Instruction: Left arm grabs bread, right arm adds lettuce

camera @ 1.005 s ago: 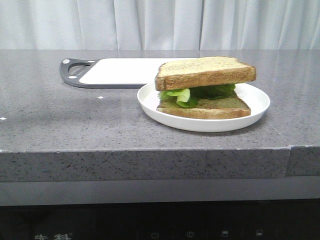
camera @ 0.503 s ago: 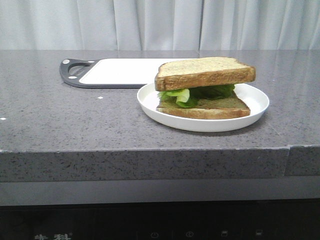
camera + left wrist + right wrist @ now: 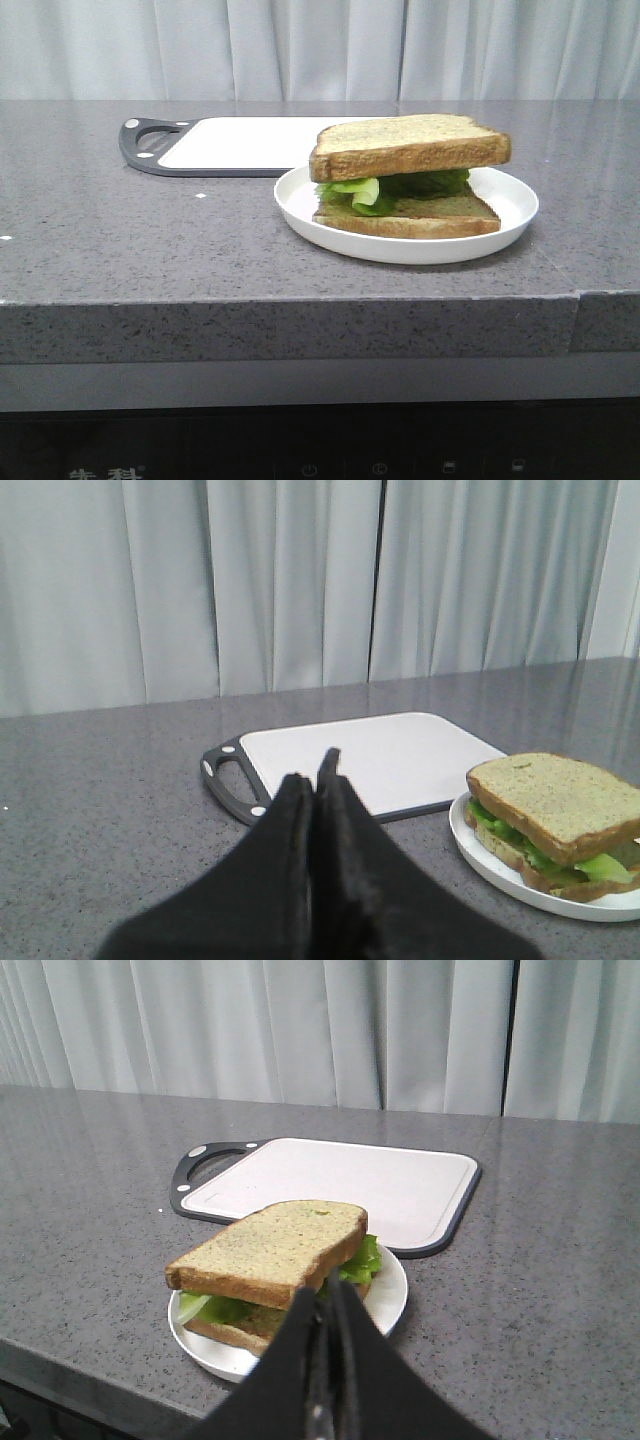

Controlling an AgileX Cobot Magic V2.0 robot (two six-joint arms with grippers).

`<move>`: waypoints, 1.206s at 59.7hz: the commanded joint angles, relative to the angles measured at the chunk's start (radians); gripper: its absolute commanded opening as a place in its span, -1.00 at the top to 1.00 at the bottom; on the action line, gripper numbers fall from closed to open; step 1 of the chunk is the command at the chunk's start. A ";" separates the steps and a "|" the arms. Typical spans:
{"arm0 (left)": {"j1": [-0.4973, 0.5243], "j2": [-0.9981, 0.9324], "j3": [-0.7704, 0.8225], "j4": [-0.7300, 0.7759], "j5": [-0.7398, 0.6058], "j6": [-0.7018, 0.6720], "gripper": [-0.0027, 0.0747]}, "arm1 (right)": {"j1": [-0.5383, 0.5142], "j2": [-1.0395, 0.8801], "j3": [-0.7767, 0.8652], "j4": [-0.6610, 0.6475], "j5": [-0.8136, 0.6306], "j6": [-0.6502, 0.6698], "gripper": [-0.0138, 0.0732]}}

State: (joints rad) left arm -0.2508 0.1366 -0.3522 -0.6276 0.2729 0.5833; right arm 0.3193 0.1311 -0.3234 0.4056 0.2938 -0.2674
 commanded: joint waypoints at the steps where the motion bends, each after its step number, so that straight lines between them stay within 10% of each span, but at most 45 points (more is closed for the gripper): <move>1: 0.000 -0.001 -0.024 -0.020 -0.076 -0.004 0.98 | -0.006 0.010 -0.026 0.012 -0.087 -0.001 0.82; 37: 0.000 -0.001 -0.019 0.035 -0.075 -0.007 0.98 | -0.006 0.010 -0.026 0.012 -0.084 -0.001 0.82; 48: 0.024 -0.008 -0.018 0.499 -0.066 -0.499 0.98 | -0.006 0.010 -0.026 0.012 -0.084 -0.001 0.82; 72: 0.140 -0.164 0.202 0.543 -0.064 -0.503 0.99 | -0.006 0.010 -0.026 0.012 -0.084 -0.001 0.82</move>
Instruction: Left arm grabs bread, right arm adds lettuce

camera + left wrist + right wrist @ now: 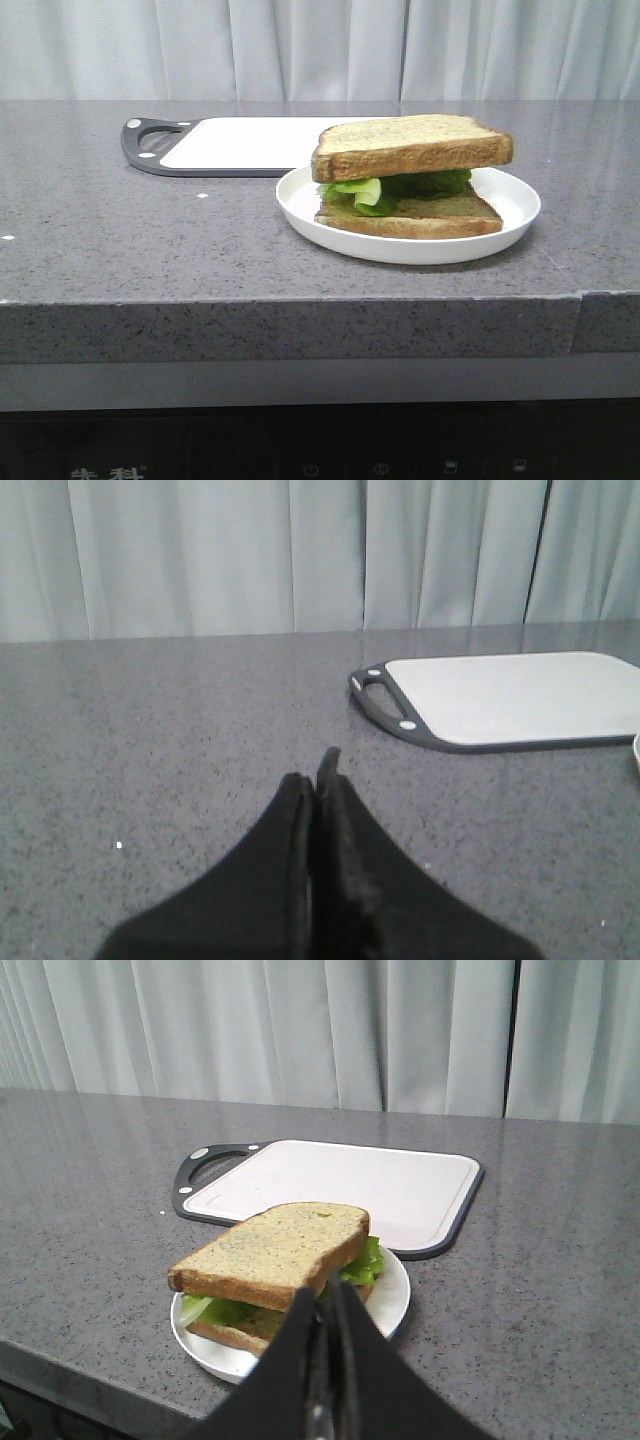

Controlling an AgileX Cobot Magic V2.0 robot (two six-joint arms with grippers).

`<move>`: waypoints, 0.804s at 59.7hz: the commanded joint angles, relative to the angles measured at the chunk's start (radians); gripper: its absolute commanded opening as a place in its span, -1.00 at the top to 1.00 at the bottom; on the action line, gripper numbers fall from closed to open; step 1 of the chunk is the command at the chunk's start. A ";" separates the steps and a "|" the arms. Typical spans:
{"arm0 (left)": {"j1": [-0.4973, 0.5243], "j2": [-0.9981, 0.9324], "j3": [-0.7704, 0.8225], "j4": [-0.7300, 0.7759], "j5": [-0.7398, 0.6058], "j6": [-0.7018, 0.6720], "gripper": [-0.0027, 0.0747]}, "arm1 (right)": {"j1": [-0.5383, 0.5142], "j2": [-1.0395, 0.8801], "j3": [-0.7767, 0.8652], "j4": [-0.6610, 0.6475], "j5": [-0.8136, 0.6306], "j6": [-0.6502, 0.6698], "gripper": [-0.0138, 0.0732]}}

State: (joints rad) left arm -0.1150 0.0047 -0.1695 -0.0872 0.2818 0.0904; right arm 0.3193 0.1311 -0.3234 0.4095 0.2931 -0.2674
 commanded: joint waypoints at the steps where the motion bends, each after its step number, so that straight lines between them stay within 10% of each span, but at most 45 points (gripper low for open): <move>1: 0.004 -0.030 0.031 0.003 -0.082 -0.010 0.98 | -0.006 0.010 -0.026 0.008 -0.083 -0.001 0.82; 48: 0.004 -0.026 0.179 0.001 -0.198 -0.010 0.98 | -0.006 0.010 -0.026 0.008 -0.075 -0.001 0.82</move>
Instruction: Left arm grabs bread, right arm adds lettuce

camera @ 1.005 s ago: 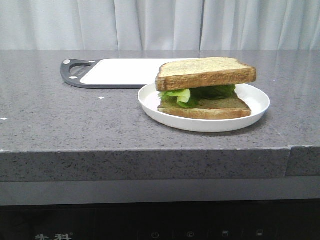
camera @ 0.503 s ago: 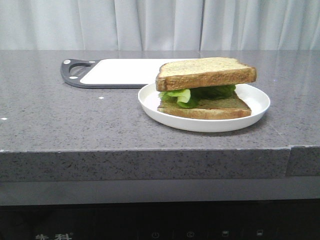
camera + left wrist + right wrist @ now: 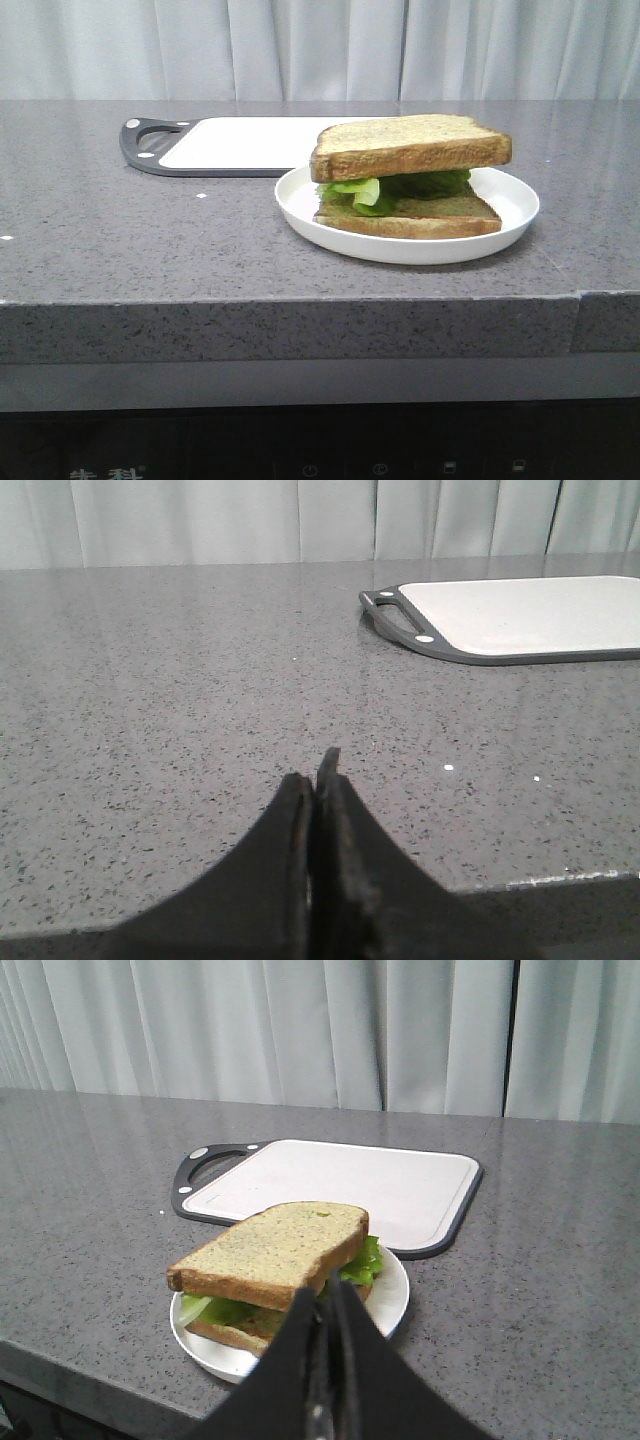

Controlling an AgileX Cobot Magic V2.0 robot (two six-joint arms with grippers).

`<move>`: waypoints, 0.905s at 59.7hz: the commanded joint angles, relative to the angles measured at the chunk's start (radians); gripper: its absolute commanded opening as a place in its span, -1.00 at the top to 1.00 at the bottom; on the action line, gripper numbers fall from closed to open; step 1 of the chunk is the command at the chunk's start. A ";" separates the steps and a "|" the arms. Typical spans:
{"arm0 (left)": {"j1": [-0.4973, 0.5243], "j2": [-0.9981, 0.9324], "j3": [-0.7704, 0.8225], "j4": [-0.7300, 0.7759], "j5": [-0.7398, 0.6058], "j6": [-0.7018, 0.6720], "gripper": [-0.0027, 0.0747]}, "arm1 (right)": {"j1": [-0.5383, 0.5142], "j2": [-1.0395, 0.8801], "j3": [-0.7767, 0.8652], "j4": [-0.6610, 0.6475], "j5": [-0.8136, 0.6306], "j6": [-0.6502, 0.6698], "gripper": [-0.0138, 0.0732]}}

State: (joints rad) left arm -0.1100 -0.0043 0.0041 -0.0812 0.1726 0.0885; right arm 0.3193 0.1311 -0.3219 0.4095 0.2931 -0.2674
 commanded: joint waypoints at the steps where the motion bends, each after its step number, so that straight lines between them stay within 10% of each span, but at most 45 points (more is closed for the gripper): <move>1: -0.001 -0.017 0.005 -0.005 -0.088 -0.009 0.98 | -0.006 0.010 -0.028 0.008 -0.075 -0.001 0.82; 30: -0.001 -0.017 0.005 -0.005 -0.088 -0.009 0.98 | -0.013 0.006 0.019 -0.011 -0.128 0.004 0.82; 54: -0.001 -0.017 0.005 -0.005 -0.088 -0.009 0.98 | -0.266 -0.155 0.318 -0.198 -0.241 0.218 0.82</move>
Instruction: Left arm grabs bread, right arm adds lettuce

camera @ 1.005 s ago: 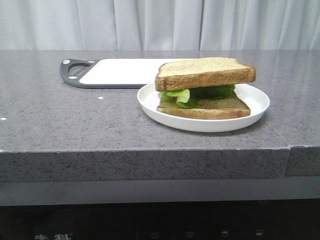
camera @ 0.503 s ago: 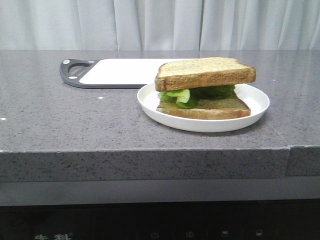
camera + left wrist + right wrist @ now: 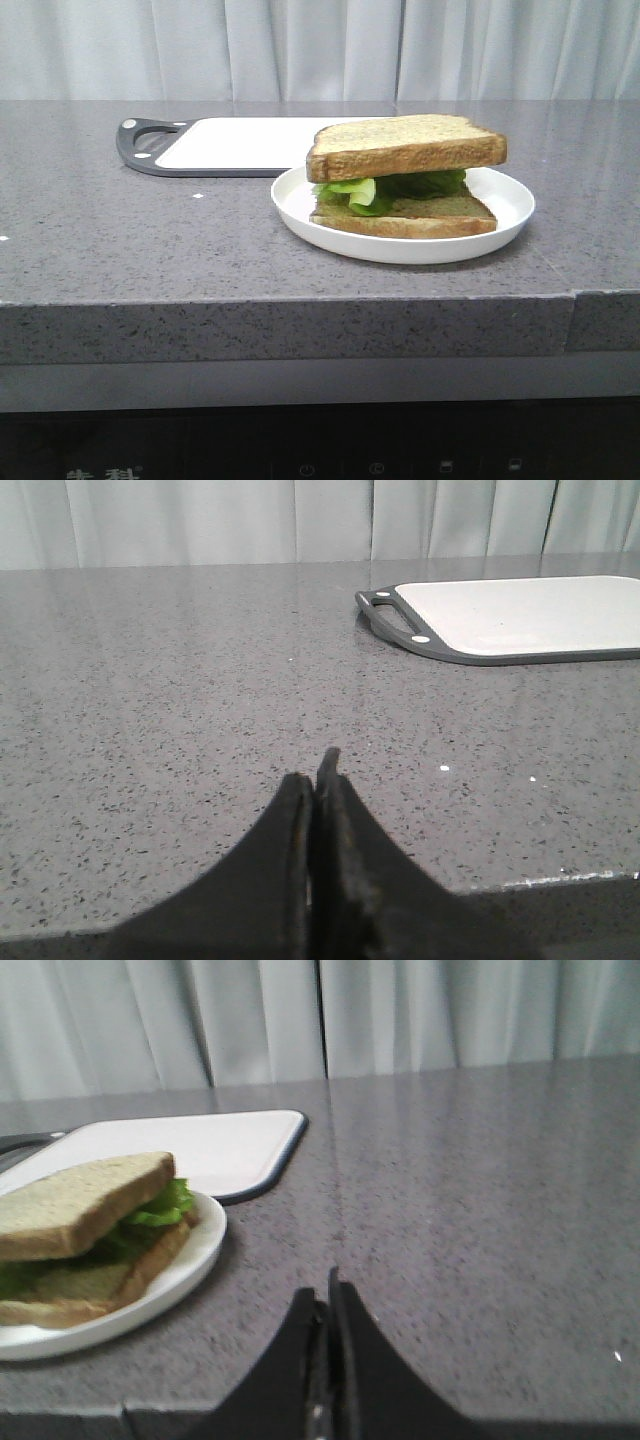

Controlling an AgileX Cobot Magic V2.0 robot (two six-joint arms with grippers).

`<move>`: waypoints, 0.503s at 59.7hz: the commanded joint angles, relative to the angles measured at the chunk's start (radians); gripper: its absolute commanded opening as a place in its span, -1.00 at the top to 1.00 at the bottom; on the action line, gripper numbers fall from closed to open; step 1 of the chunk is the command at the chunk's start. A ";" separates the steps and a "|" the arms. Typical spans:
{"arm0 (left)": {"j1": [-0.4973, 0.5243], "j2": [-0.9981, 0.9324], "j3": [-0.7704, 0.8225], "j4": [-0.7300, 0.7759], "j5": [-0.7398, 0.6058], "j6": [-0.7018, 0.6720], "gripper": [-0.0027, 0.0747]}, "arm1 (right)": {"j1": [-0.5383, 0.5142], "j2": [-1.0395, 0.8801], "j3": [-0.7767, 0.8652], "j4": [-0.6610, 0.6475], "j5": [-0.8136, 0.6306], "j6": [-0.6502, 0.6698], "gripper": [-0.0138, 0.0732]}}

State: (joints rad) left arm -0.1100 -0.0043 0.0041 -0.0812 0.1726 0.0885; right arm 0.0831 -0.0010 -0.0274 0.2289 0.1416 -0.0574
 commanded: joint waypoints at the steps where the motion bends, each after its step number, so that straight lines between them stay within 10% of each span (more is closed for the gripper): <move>1: -0.001 -0.017 0.005 -0.005 -0.088 -0.009 0.98 | -0.031 -0.030 0.032 -0.018 -0.089 0.008 0.82; 30: -0.001 -0.017 0.005 -0.005 -0.088 -0.009 0.99 | -0.033 -0.030 0.052 -0.024 -0.062 0.007 0.82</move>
State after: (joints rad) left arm -0.1100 -0.0043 0.0041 -0.0812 0.1726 0.0885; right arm 0.0582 -0.0082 0.0267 0.2178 0.1522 -0.0469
